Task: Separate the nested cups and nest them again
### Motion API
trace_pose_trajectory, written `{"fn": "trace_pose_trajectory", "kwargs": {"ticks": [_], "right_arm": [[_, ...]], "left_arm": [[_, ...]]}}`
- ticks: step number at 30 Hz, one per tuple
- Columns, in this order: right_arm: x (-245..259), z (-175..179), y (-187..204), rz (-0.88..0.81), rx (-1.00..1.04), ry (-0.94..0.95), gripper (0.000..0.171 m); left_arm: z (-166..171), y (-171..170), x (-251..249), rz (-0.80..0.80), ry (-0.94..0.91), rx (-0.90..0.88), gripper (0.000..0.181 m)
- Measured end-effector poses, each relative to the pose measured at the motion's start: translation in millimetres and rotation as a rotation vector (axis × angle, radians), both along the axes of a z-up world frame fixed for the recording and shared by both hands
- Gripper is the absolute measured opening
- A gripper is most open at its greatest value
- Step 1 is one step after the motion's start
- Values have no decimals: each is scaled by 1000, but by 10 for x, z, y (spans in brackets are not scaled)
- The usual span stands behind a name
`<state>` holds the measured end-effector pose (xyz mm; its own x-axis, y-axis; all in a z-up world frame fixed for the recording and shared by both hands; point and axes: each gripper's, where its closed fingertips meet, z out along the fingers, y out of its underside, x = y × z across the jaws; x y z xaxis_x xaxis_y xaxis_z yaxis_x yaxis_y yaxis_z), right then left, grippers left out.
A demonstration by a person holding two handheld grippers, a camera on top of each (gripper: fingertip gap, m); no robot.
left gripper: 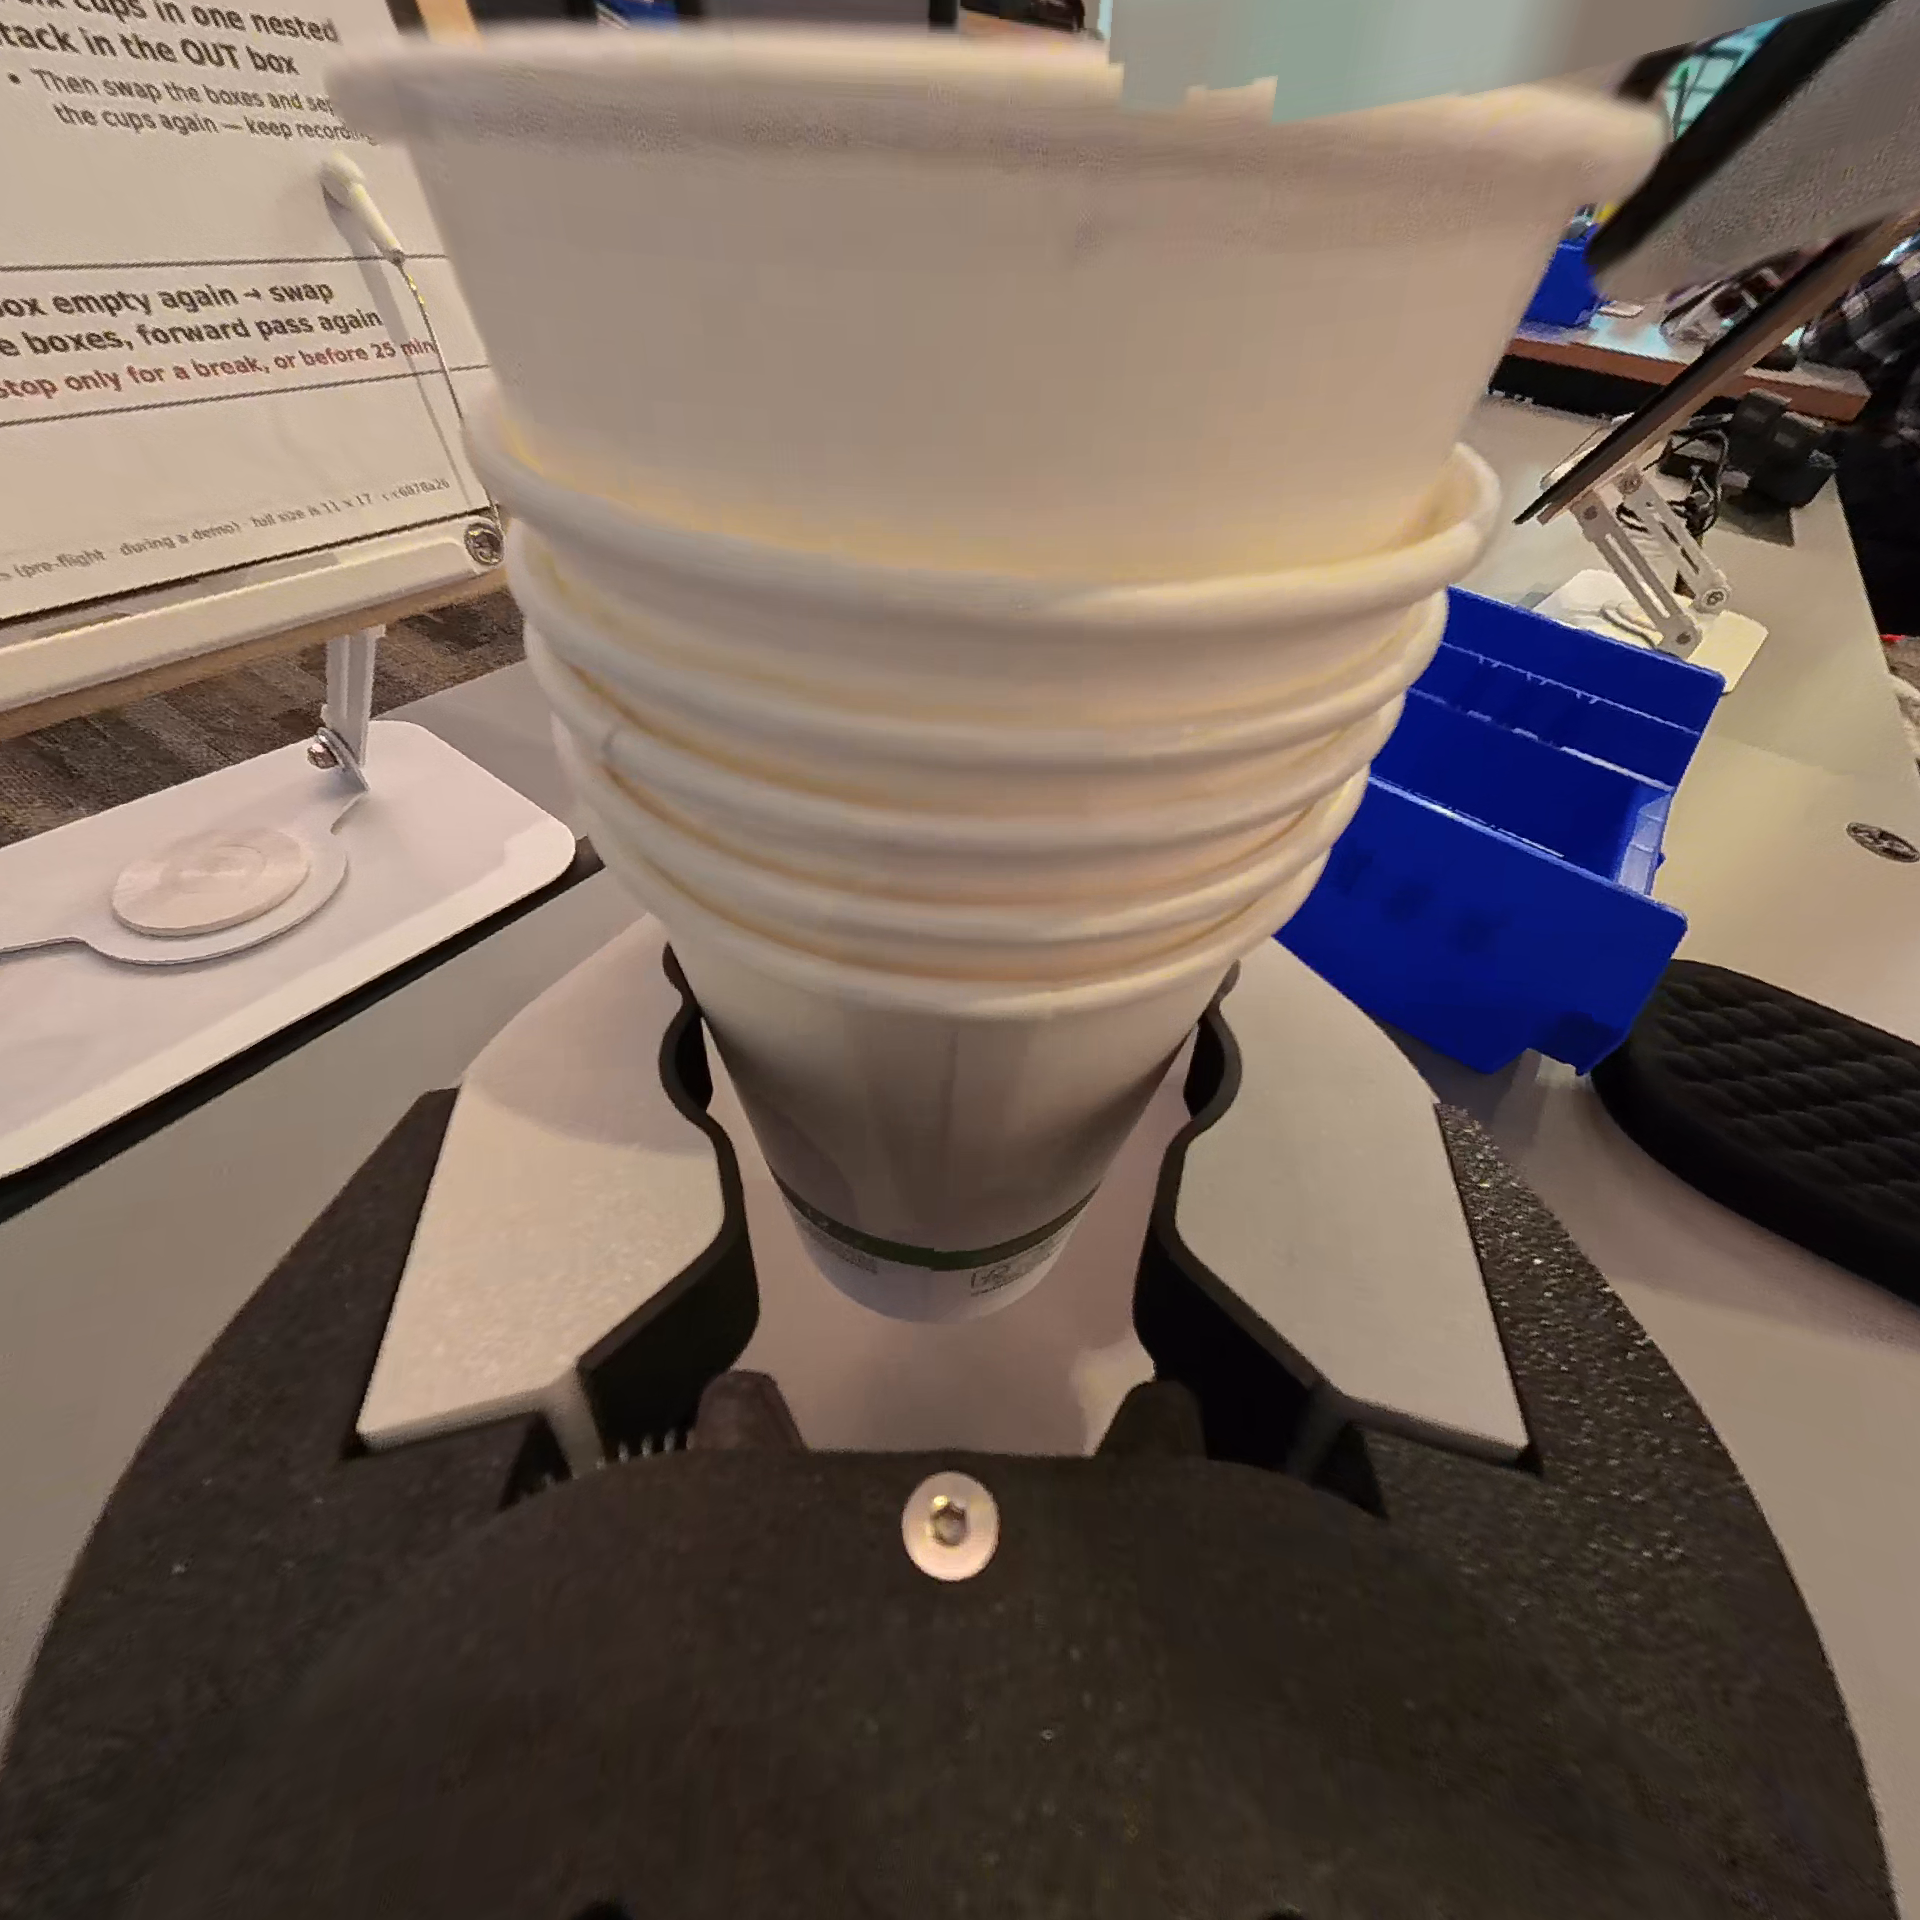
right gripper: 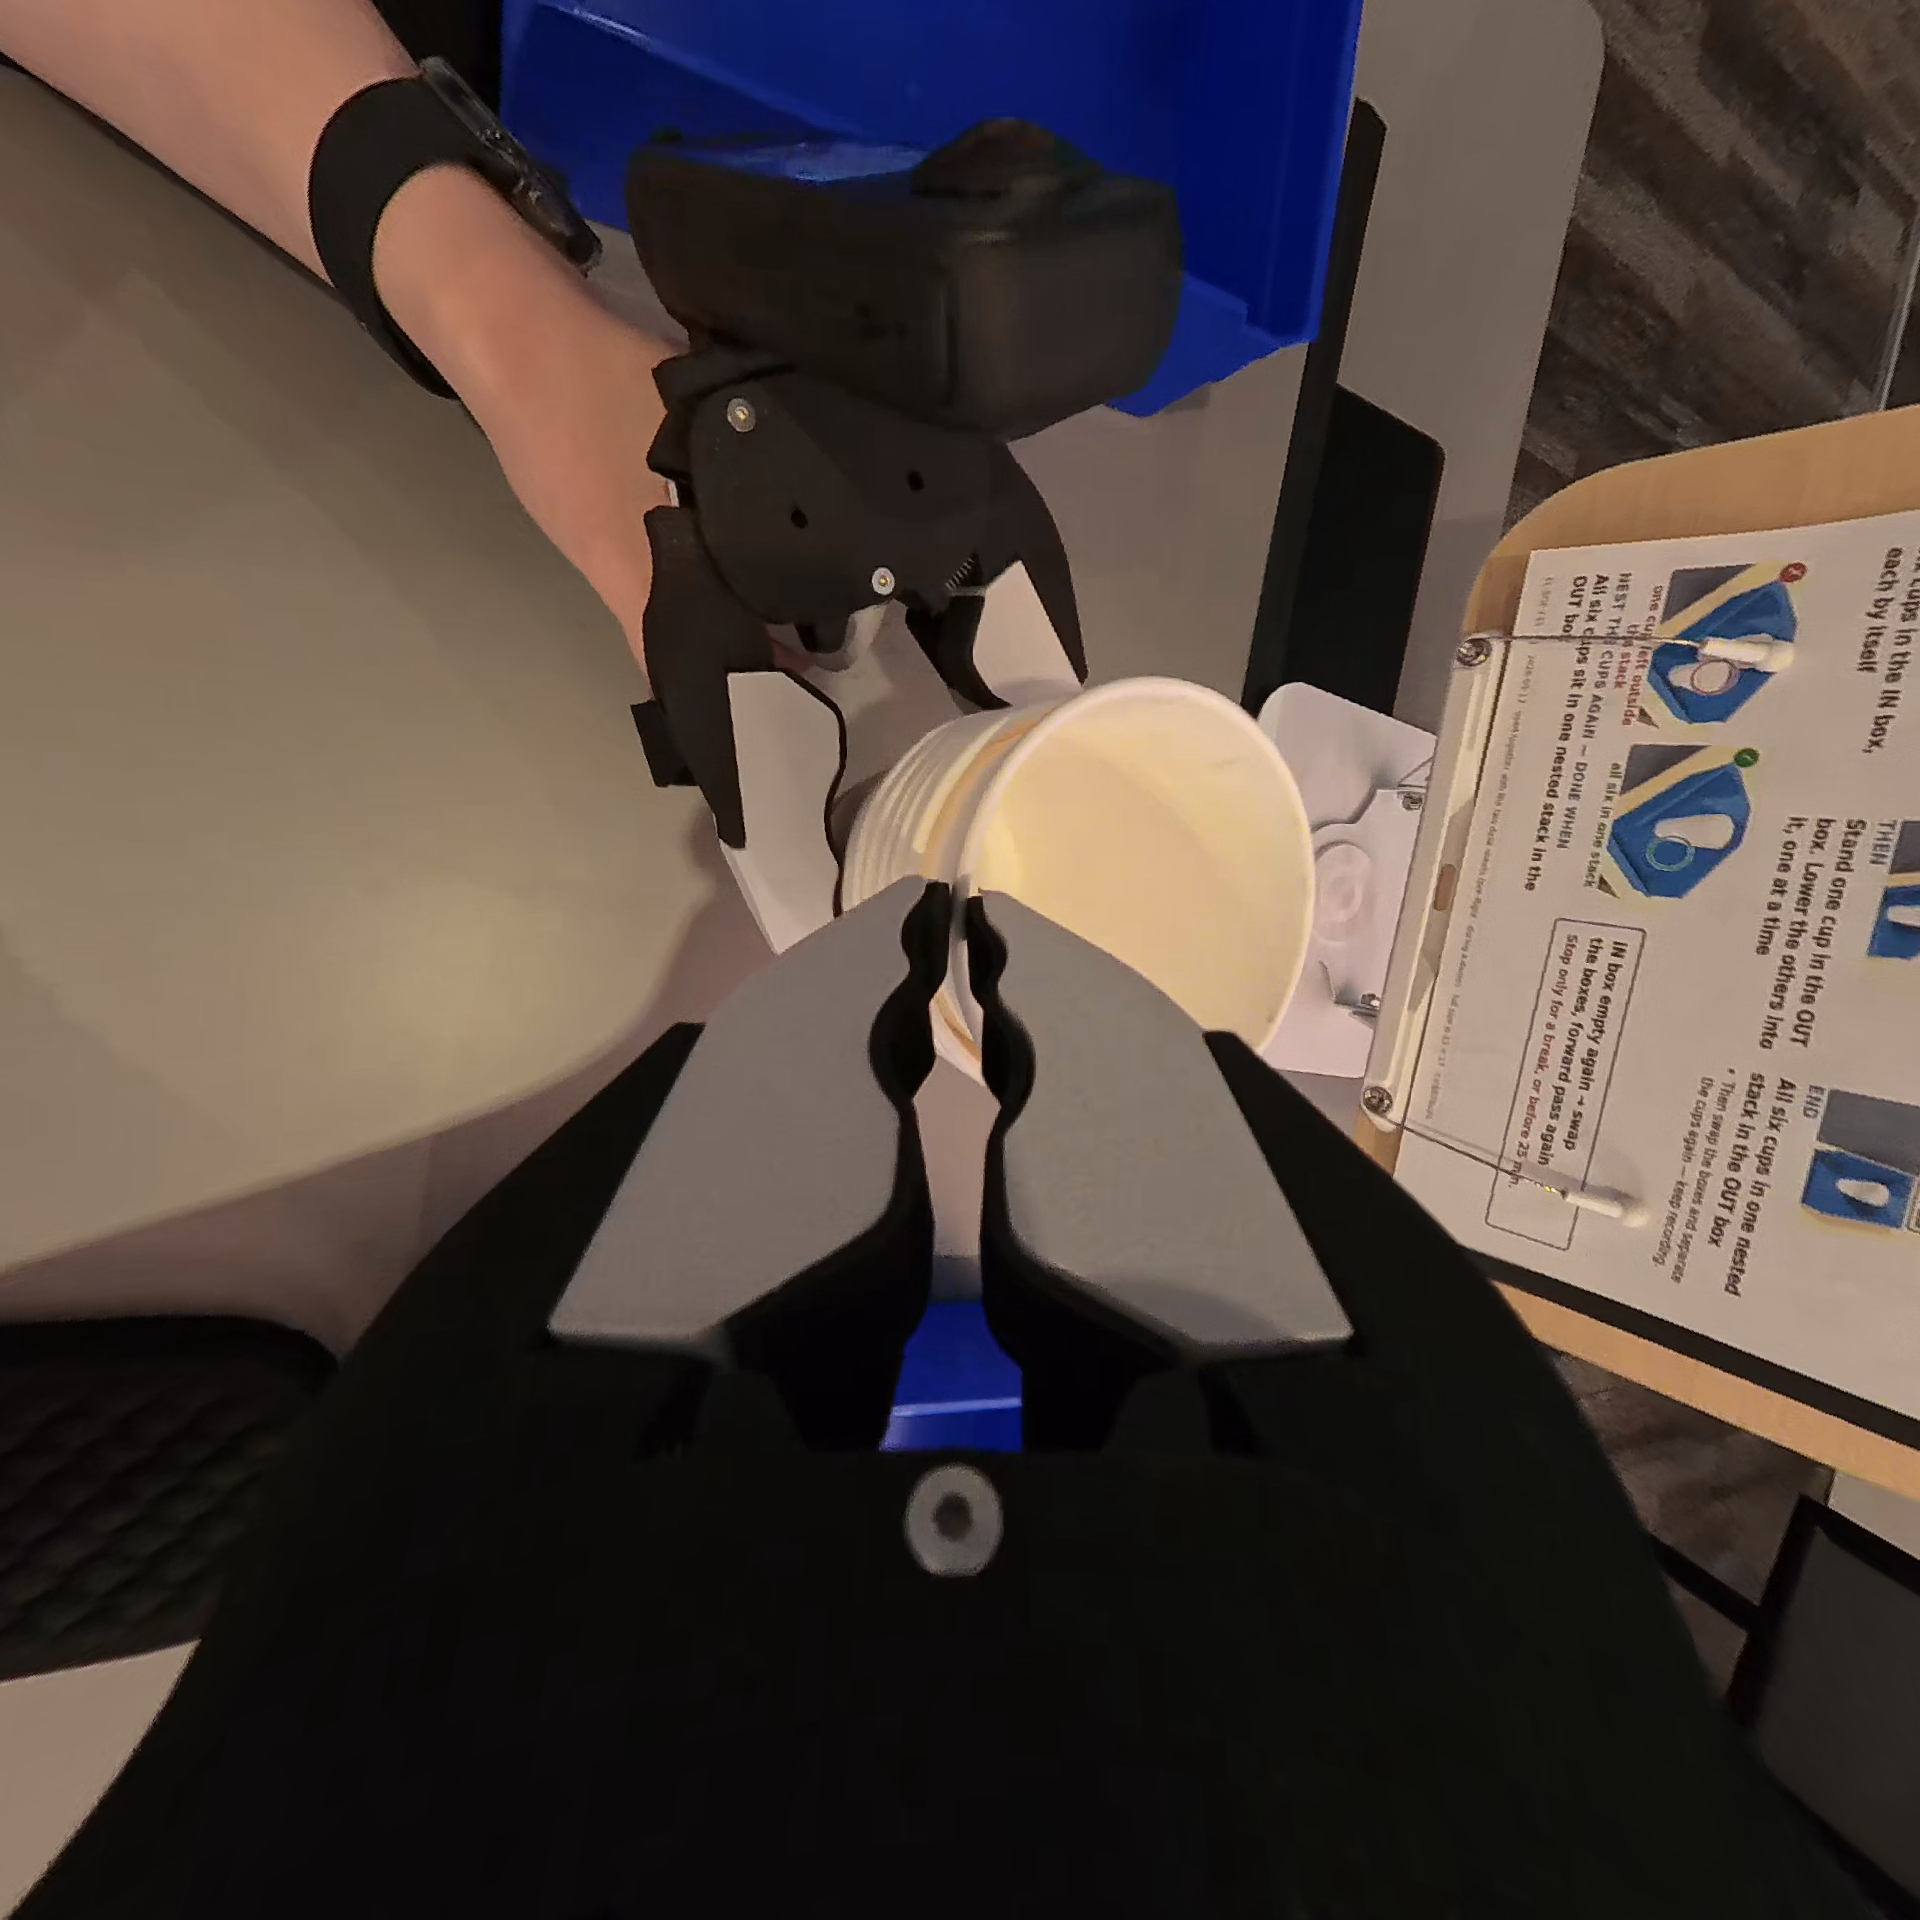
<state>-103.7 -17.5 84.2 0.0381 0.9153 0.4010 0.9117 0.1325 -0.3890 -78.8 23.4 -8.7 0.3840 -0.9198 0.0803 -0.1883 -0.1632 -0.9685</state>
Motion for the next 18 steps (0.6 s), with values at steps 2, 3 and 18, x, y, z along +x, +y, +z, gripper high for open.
{"fn": "trace_pose_trajectory", "kwargs": {"ticks": [2, 3, 18], "right_arm": [[-21, -26, -5, 7, -11, 5, 3], [-29, -35, -5, 9, -13, 7, 3], [-91, 225, -97, 38, 146, 257, 30]], "left_arm": [[5, 3, -5, 2, 0, 4, 91], [10, 2, -6, 2, -1, 5, 91], [106, 6, -39, 6, -18, 26, 91]]}}
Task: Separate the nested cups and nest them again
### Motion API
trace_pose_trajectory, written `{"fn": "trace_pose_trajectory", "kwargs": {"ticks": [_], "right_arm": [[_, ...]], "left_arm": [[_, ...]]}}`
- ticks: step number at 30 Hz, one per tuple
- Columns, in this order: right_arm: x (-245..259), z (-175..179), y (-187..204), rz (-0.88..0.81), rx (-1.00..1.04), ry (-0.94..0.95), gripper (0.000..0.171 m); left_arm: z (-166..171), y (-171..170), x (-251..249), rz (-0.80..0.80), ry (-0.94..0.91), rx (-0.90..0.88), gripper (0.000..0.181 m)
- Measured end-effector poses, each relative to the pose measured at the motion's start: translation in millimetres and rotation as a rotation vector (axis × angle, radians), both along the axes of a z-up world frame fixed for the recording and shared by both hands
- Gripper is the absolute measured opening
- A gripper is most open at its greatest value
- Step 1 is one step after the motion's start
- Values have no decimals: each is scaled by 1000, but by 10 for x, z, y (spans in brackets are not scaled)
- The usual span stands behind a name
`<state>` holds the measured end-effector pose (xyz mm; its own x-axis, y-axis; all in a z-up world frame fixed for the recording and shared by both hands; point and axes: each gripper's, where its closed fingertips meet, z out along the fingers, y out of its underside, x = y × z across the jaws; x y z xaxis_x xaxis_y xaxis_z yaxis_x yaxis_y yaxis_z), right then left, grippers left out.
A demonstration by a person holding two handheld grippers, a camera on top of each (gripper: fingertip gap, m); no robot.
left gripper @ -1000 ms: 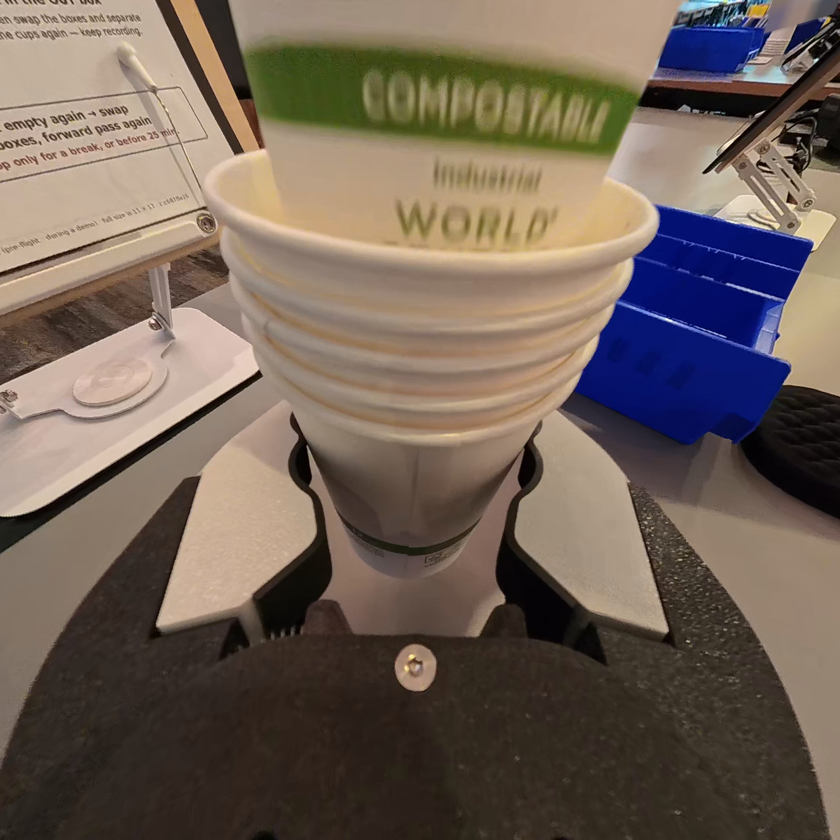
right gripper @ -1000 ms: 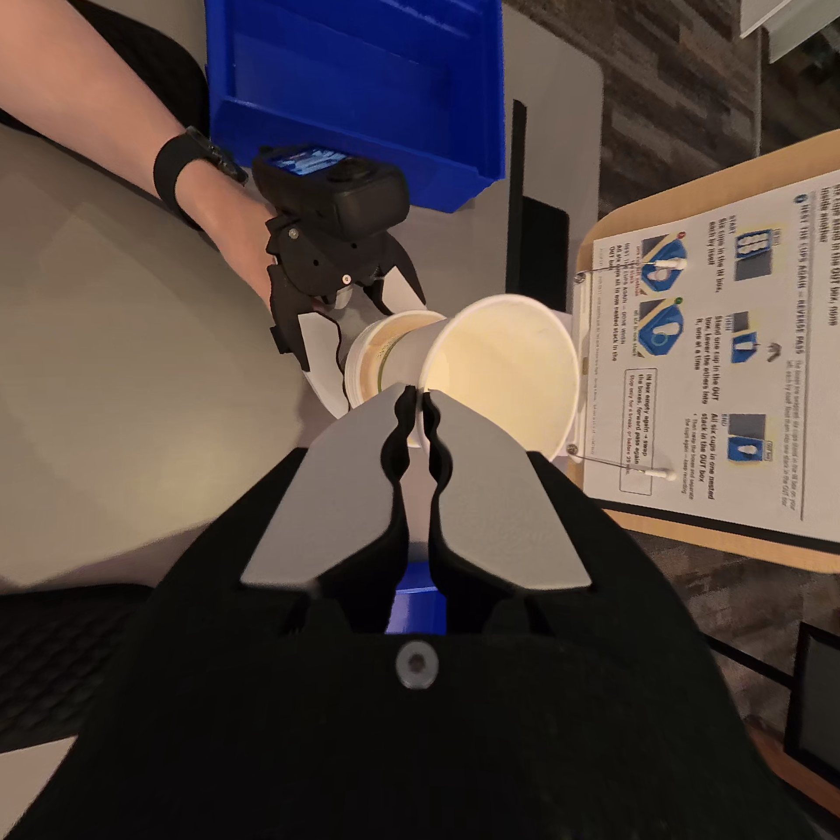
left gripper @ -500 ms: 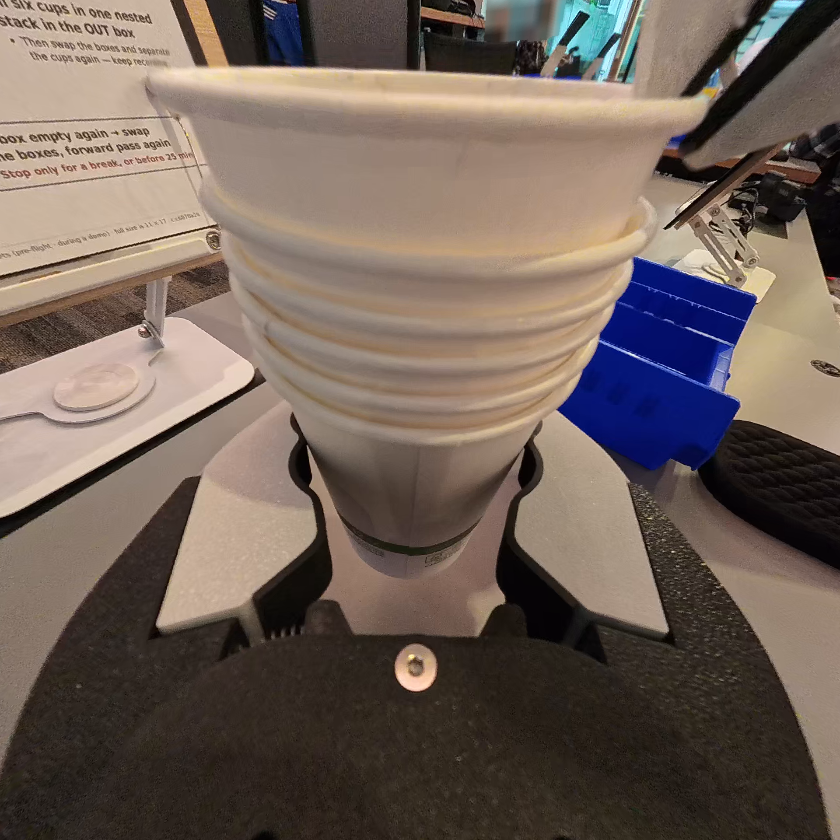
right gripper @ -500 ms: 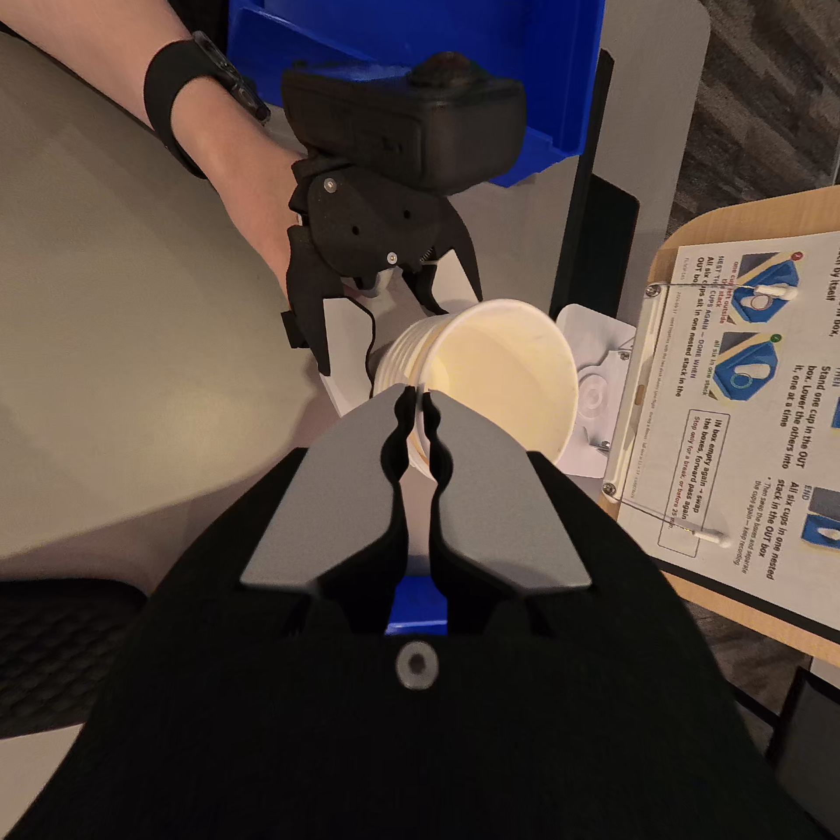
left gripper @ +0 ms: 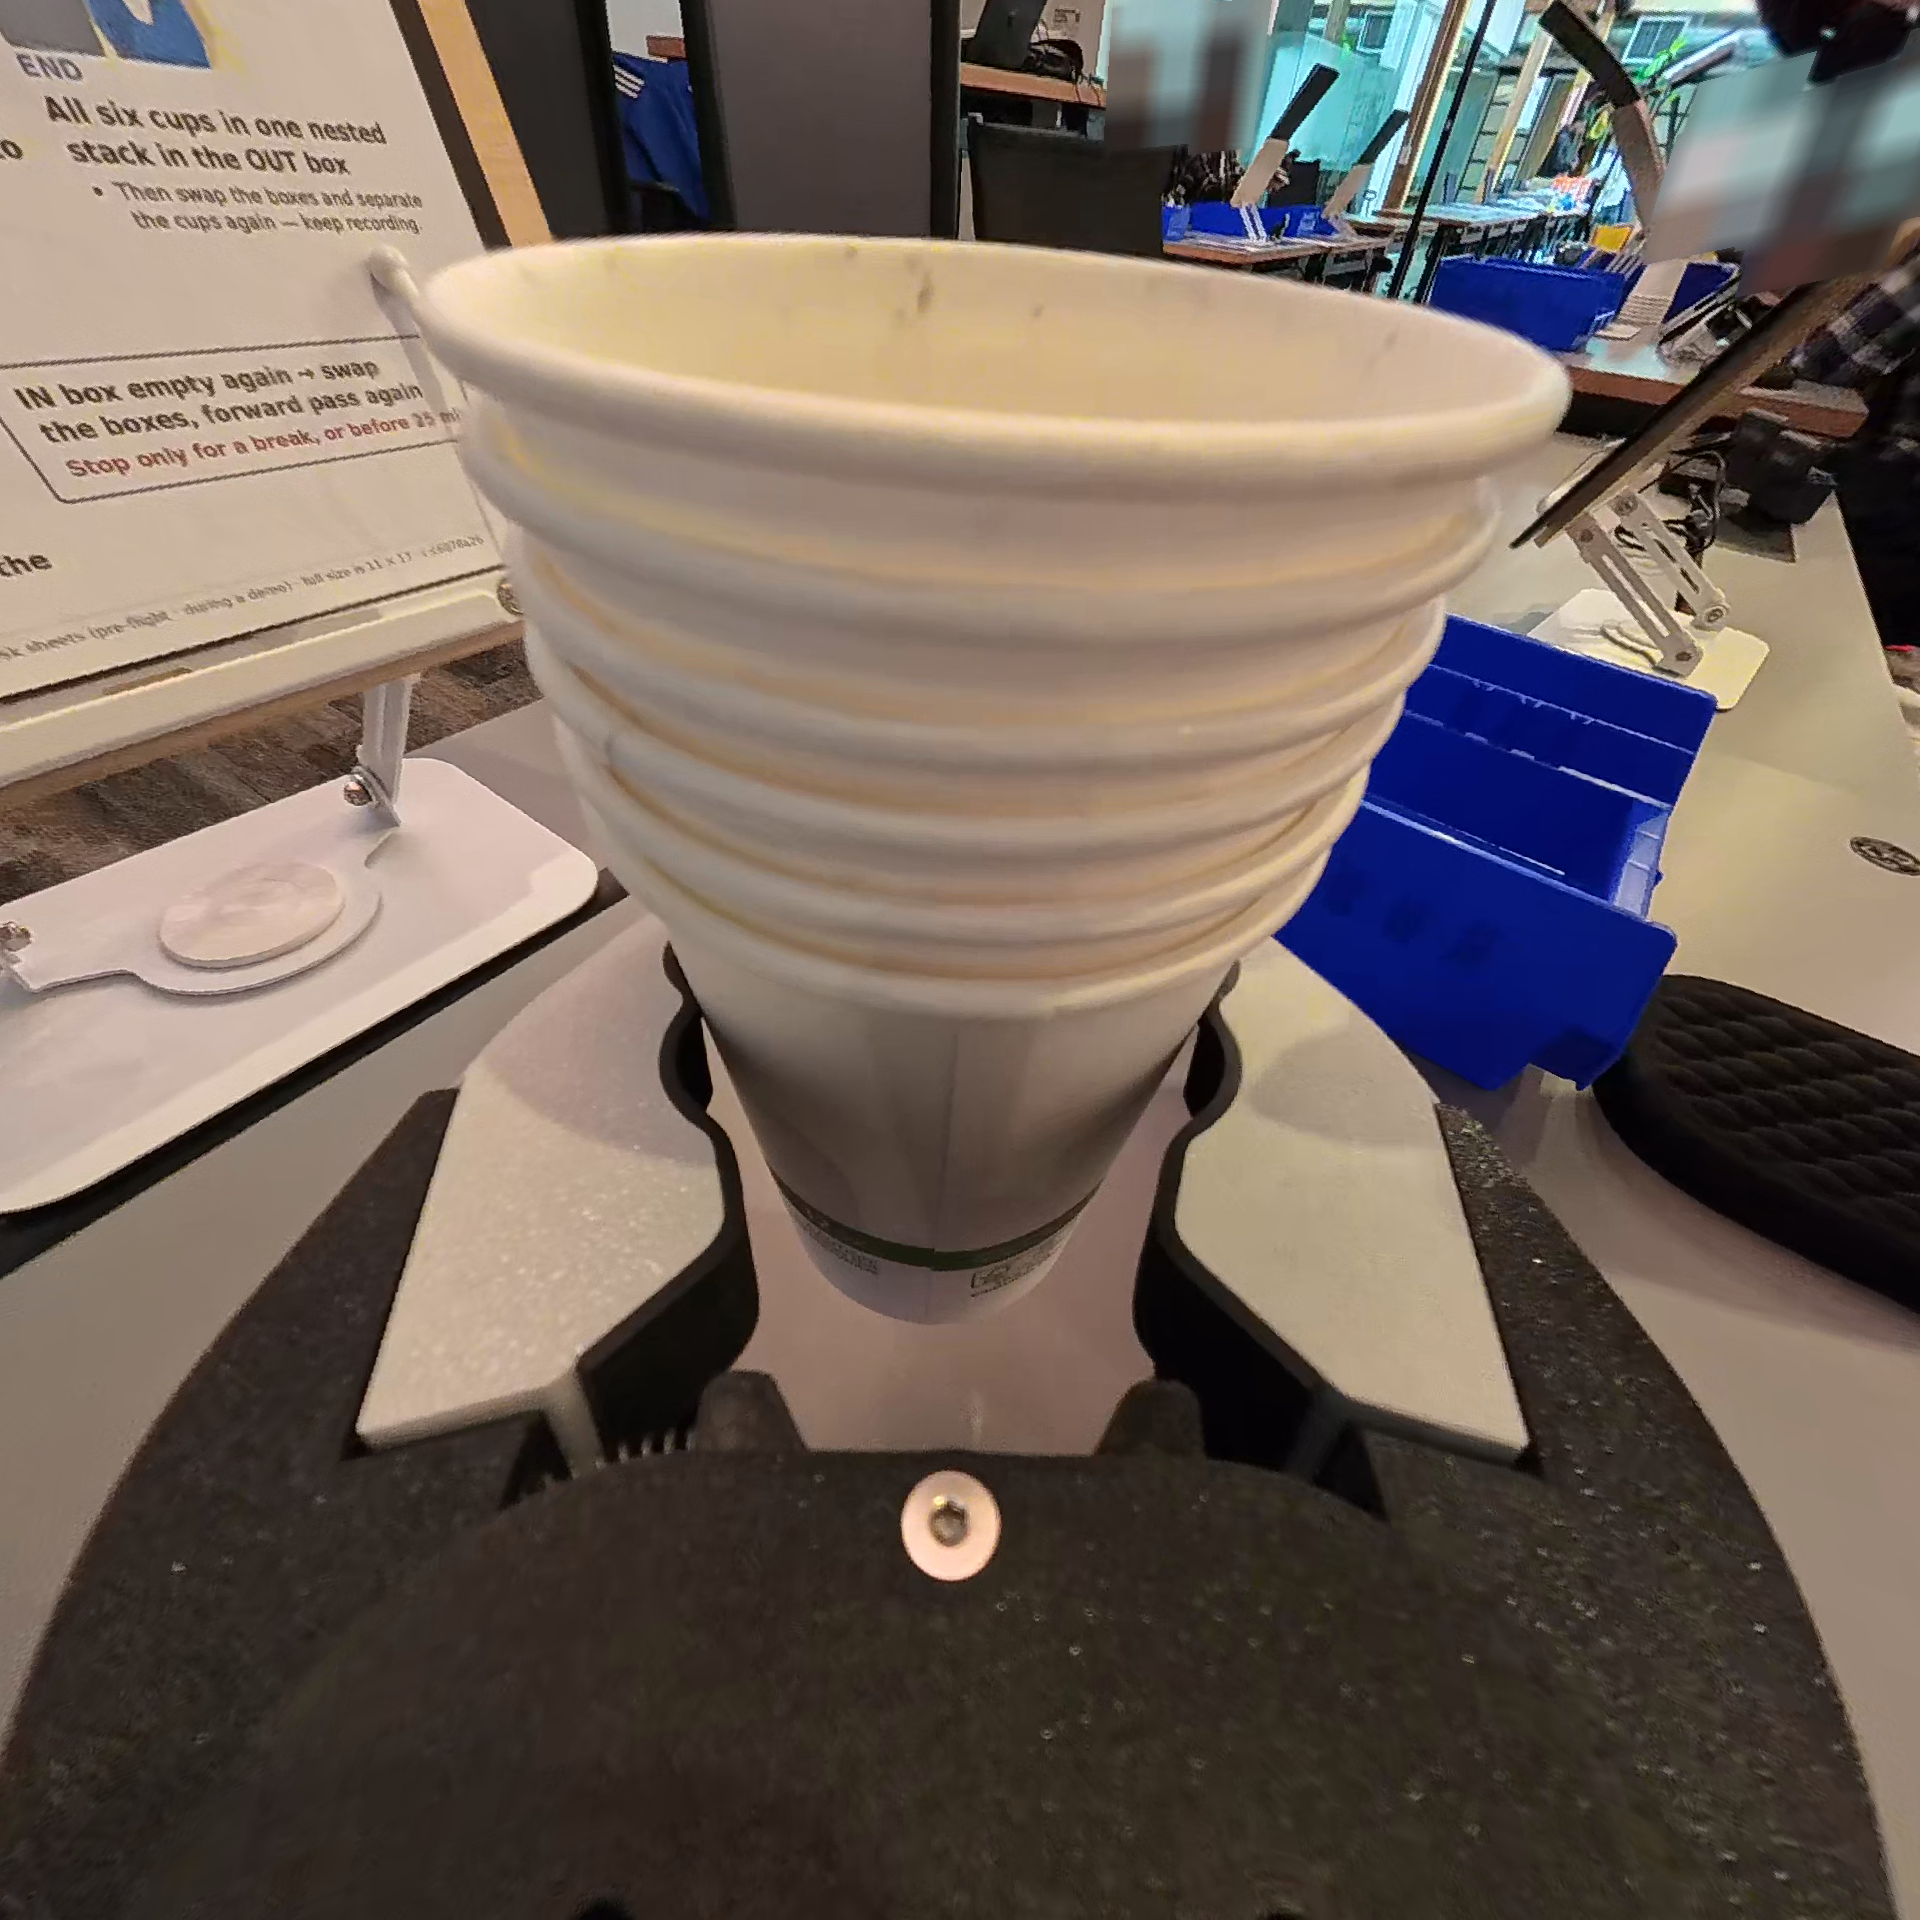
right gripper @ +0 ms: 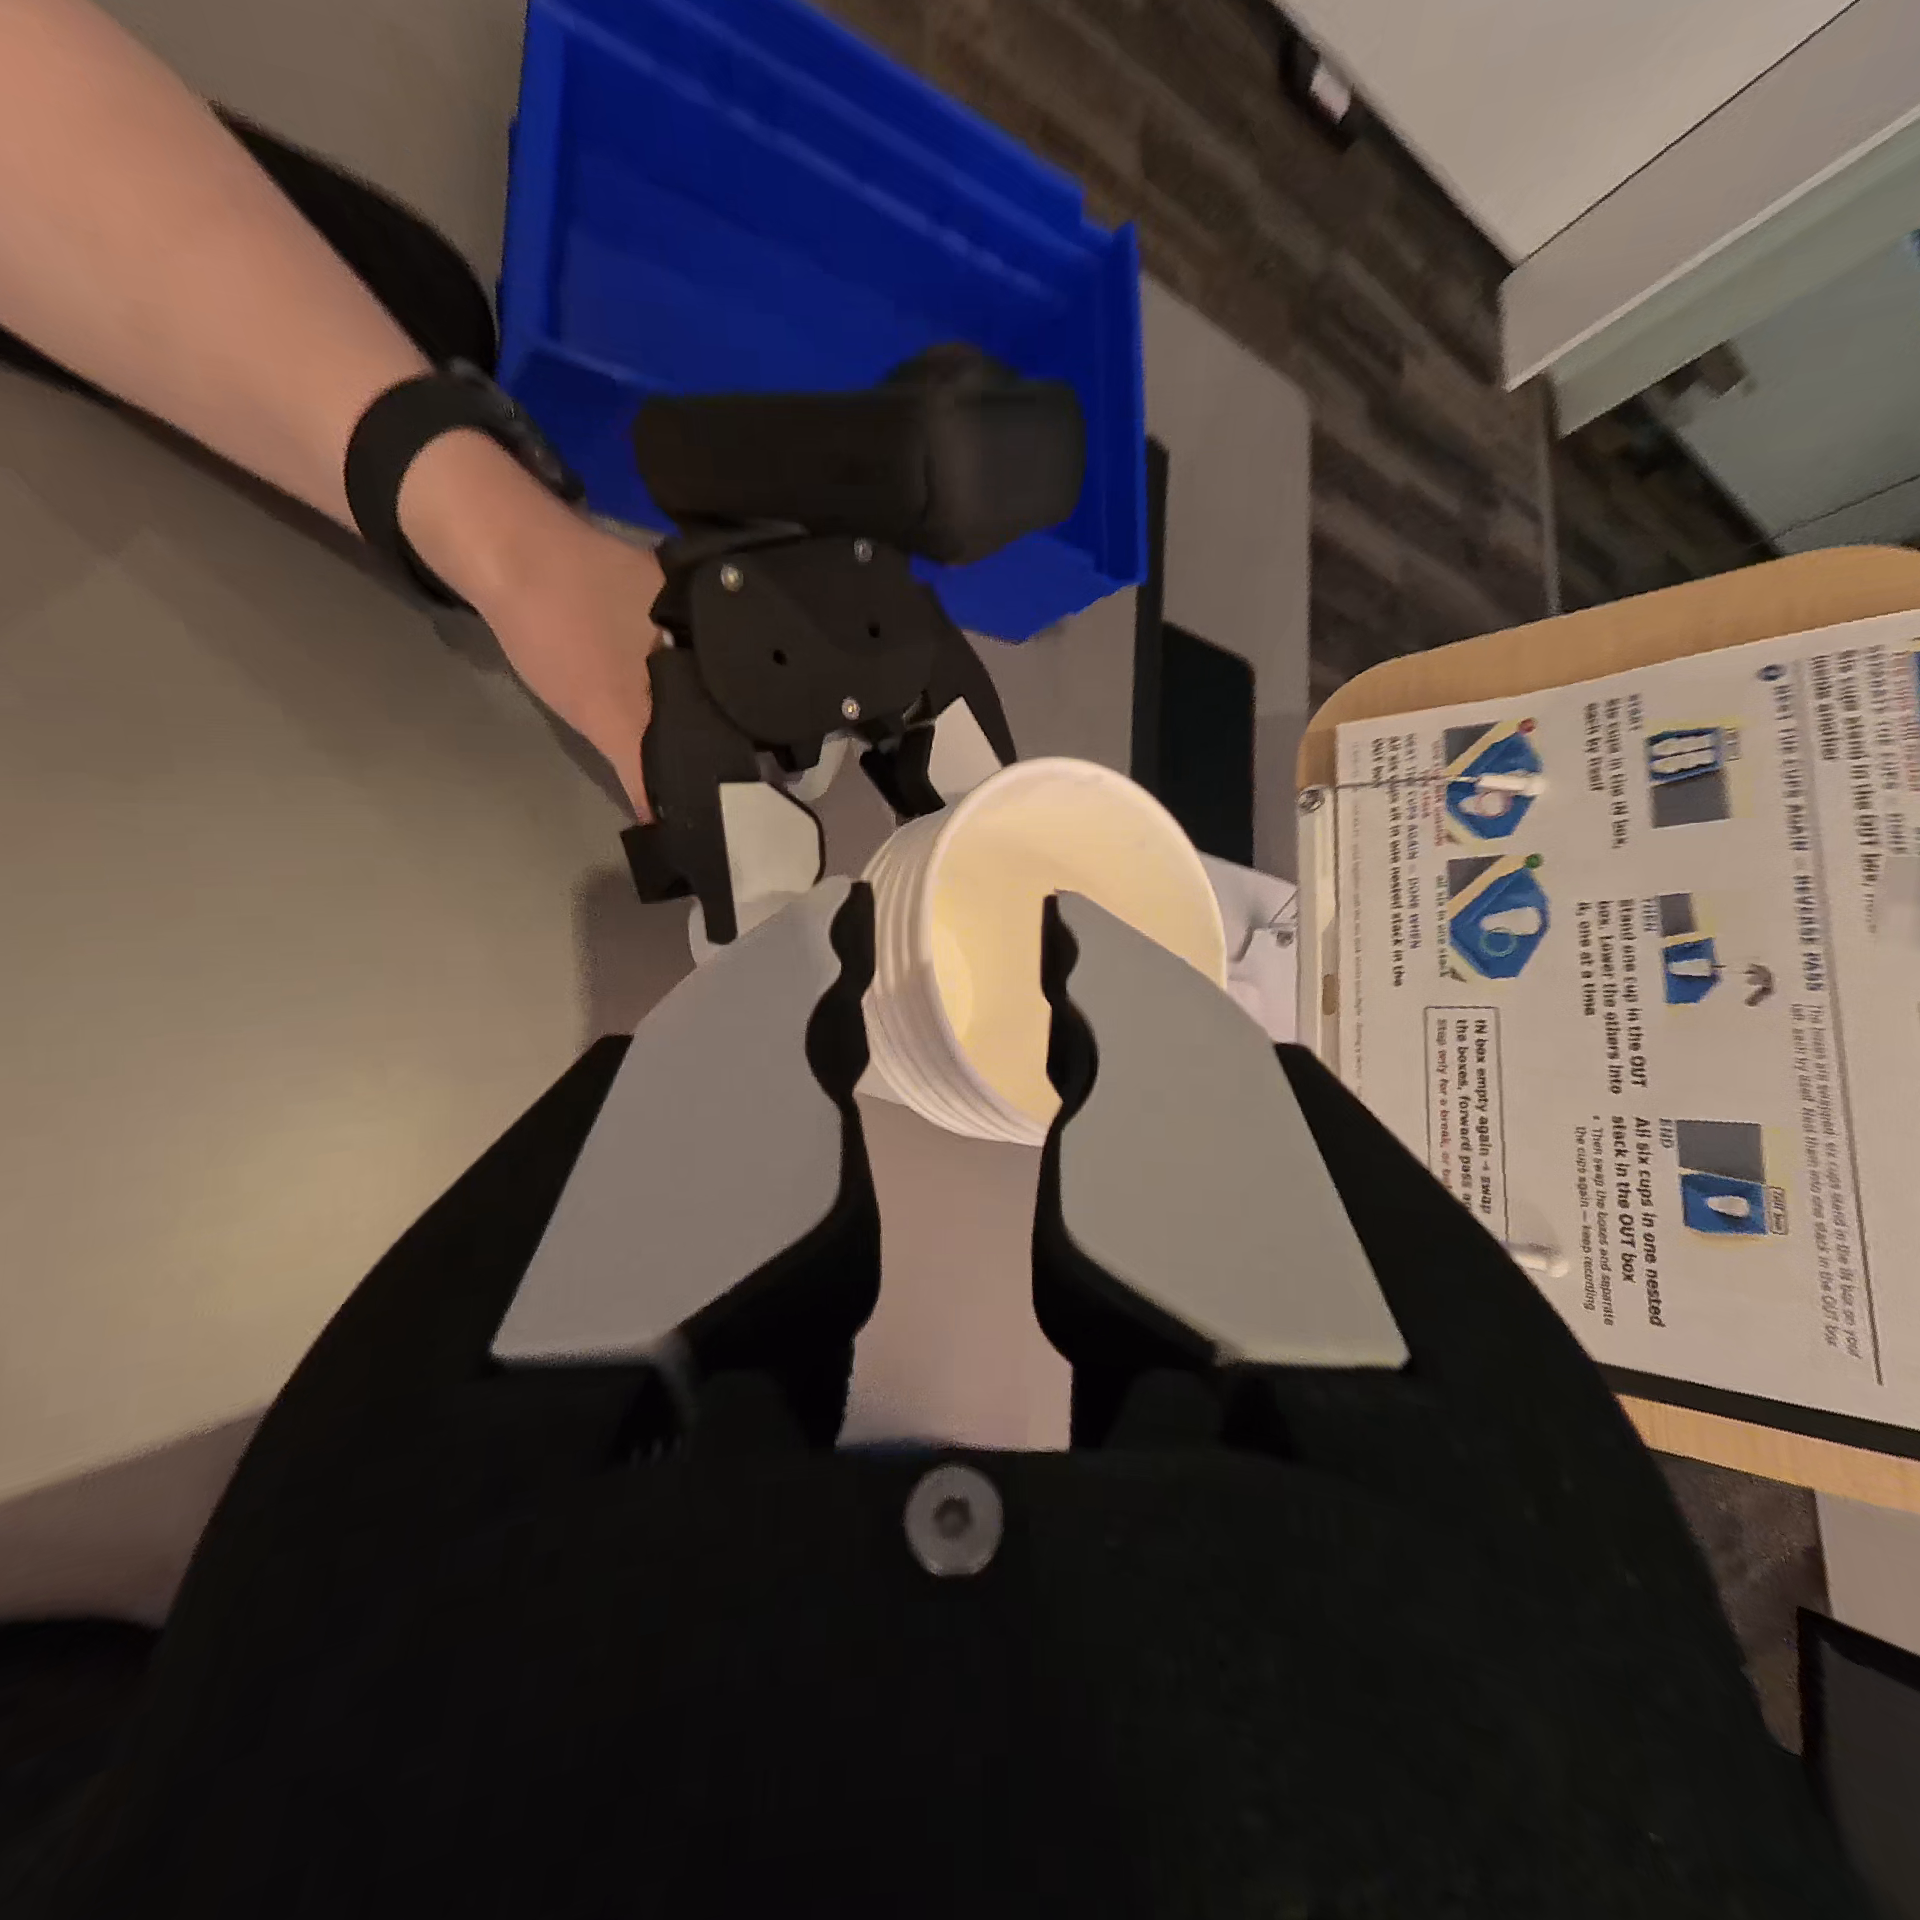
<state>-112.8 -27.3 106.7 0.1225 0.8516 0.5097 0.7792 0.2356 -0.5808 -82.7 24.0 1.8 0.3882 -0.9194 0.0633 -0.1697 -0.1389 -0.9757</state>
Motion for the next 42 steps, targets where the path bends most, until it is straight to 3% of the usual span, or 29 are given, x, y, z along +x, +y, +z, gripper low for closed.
{"fn": "trace_pose_trajectory", "kwargs": {"ticks": [7, 14, 23, 42], "right_arm": [[352, 221, -116, -113, 93, 296, 32], [742, -28, -37, -245, 15, 552, 27], [895, -216, 160, -300, -148, 635, 25], [978, -249, 201, -326, -121, 629, 23]], "left_arm": [[138, 24, -65, -2, -56, -25, 91], [299, -12, -121, -5, -60, 25, 92], [409, -80, -166, -28, -37, 34, 92], [460, -84, -202, -28, -80, 41, 92]]}}
